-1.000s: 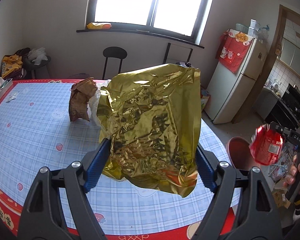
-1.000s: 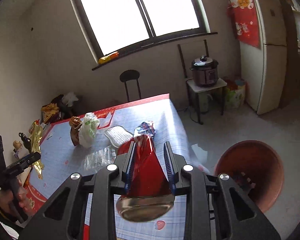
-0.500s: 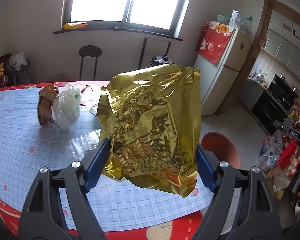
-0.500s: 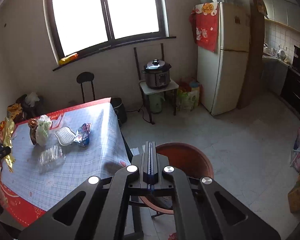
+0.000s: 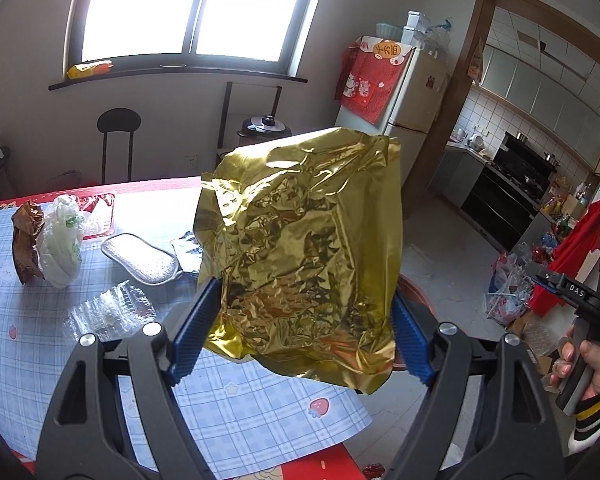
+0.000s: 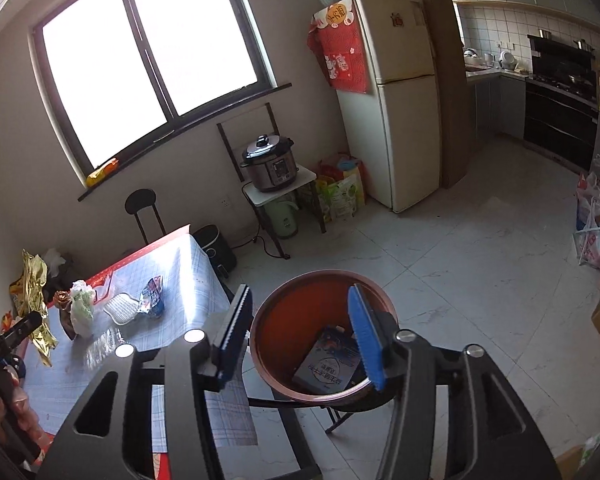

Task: Collect trash
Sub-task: 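Carry the gold foil bag over the brown bin and open the left gripper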

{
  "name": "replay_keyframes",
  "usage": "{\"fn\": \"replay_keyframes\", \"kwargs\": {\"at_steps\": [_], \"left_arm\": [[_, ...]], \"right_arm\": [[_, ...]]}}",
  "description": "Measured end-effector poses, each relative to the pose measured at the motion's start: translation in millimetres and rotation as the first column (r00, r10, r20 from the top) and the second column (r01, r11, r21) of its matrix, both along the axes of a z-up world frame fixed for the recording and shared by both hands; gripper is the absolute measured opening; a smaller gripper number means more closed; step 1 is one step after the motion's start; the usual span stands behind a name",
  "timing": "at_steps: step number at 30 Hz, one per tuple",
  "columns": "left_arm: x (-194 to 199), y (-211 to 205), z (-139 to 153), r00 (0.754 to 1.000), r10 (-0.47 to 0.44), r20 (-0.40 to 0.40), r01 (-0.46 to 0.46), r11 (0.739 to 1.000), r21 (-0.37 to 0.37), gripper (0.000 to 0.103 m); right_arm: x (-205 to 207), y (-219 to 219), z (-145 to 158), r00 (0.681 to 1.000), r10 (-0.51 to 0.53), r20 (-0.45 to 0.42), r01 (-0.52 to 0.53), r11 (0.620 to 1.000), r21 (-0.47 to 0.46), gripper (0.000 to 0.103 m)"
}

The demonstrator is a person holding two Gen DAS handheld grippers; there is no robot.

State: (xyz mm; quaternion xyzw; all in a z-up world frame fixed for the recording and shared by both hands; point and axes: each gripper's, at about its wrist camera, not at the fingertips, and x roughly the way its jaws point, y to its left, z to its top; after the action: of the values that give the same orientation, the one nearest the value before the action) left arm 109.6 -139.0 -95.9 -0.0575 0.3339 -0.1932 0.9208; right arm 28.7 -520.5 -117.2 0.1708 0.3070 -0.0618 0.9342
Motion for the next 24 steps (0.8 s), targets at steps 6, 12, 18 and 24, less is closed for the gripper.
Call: {"fn": "replay_keyframes", "kwargs": {"at_steps": [6,12,18,24], "left_arm": [[11.9,-43.0,-5.1,0.997,-0.081,-0.007,0.081,0.997,-0.005,0.080],[33.5,-107.6,-21.4,0.981,-0.192,-0.028,0.192,0.981,-0.002,0.080],[70.1,-184.5,-55.9,0.952,-0.291,-0.094,0.291,0.957,-0.009,0.080],[102.1,-254.0,-87.1,0.911,-0.384,-0.153,0.387,0.922,-0.005,0.084]], "right_arm": [[-20.1,-23.5,0.9,0.998,-0.060,0.004,0.060,0.998,-0.021,0.092],[-33.4,-49.8,-1.5,0.993,-0.118,-0.020,0.117,0.992,-0.039,0.097],[-40.9,-72.4,-11.1,0.983,-0.168,-0.066,0.163,0.984,-0.076,0.097],[-48.2,-84.7,-19.7,0.976,-0.196,-0.092,0.189,0.979,-0.078,0.097]]}}
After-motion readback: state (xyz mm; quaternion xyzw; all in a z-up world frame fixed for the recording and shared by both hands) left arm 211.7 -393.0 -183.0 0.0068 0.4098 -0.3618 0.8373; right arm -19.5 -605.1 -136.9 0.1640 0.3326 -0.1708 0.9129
